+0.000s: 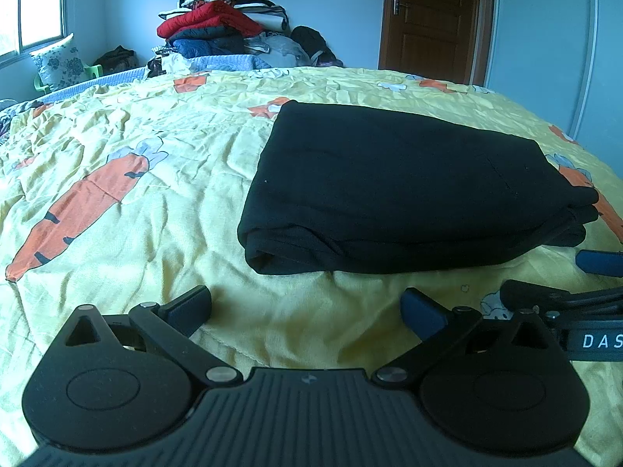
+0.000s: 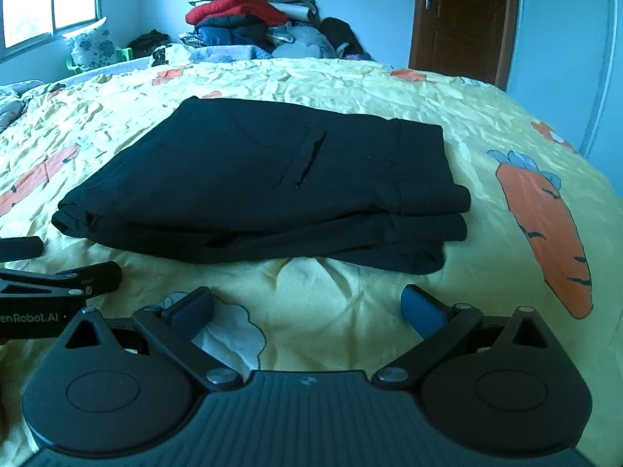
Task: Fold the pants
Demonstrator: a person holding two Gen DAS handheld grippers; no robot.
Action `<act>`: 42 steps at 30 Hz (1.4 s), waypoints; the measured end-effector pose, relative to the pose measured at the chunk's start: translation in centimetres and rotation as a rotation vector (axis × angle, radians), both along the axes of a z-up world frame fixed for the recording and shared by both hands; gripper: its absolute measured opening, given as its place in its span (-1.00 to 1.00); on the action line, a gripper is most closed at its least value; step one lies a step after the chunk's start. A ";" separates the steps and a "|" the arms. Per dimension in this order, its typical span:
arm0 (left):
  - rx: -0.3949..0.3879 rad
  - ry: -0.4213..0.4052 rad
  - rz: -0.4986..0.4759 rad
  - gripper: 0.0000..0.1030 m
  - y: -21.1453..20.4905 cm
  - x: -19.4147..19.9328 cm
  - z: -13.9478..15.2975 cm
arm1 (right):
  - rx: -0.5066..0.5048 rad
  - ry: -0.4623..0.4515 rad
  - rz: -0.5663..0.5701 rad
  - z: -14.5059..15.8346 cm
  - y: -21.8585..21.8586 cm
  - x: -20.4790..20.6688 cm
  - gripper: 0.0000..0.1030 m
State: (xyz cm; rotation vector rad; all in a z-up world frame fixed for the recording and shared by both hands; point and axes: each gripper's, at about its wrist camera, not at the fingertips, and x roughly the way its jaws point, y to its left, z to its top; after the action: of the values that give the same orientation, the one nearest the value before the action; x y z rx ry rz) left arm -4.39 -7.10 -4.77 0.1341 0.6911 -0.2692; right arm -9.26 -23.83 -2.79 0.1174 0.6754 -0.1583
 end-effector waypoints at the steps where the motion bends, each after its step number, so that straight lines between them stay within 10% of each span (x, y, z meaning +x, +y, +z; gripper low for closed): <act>1: 0.000 0.000 0.000 1.00 0.0 0.0 0.0 | -0.001 -0.008 0.001 -0.1 0.0 -0.1 1.00; 42: -0.001 0.001 -0.018 1.00 -0.1 -0.3 0.0 | 0.001 -0.023 -0.005 -0.2 0.1 -0.8 1.00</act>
State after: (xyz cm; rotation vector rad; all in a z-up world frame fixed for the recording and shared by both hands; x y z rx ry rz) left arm -4.66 -7.18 -4.80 0.1392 0.6911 -0.2873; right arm -10.04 -23.71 -2.98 0.1219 0.6527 -0.1615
